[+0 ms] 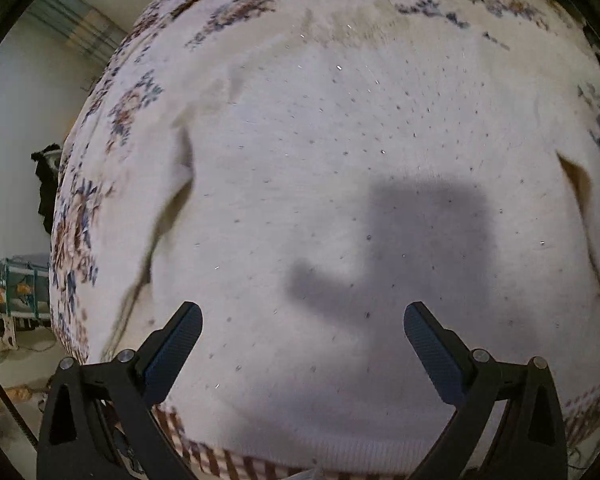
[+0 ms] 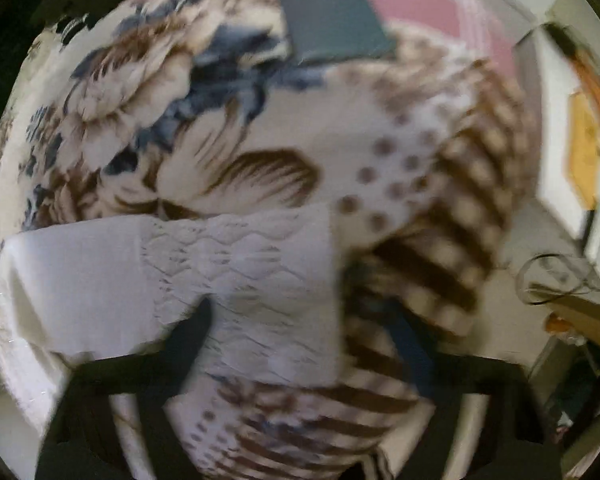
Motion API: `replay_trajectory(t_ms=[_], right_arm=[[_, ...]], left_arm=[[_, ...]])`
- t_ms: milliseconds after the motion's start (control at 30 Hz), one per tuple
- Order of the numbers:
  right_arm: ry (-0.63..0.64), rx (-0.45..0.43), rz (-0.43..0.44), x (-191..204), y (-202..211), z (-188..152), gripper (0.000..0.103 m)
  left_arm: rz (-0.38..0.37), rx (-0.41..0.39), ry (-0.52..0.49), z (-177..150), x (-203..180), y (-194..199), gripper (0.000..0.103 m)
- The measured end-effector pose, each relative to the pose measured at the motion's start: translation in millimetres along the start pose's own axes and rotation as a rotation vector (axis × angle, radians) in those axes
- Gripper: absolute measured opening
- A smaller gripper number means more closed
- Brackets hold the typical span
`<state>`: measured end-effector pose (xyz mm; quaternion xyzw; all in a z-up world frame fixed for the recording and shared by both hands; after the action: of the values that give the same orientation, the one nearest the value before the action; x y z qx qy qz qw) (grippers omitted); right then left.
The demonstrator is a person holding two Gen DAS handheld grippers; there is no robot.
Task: Fold small clothes
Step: 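Grasp the sweater's sleeve cuff with the right gripper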
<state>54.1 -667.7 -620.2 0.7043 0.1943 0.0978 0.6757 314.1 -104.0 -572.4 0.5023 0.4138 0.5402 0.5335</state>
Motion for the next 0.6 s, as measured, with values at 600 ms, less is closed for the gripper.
replay_trajectory(t_ms=[600], right_arm=[[-0.018, -0.163, -0.031, 2, 28, 109, 0.029]], left_arm=[[-0.037, 0.029, -0.031, 31, -40, -46, 0.103]])
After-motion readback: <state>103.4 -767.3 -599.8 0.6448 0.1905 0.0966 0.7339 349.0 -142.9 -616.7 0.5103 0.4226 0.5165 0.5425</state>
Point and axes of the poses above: each gripper's, at about its wrist camera, not at the fingertips, and y roughly against the way its jaws point, x to its left, z to its top, the point moved 10 cm from there along -y, roughly the way its jaws point, and after that the axes turned 13 degrees about -z, right-handed, at the moved point
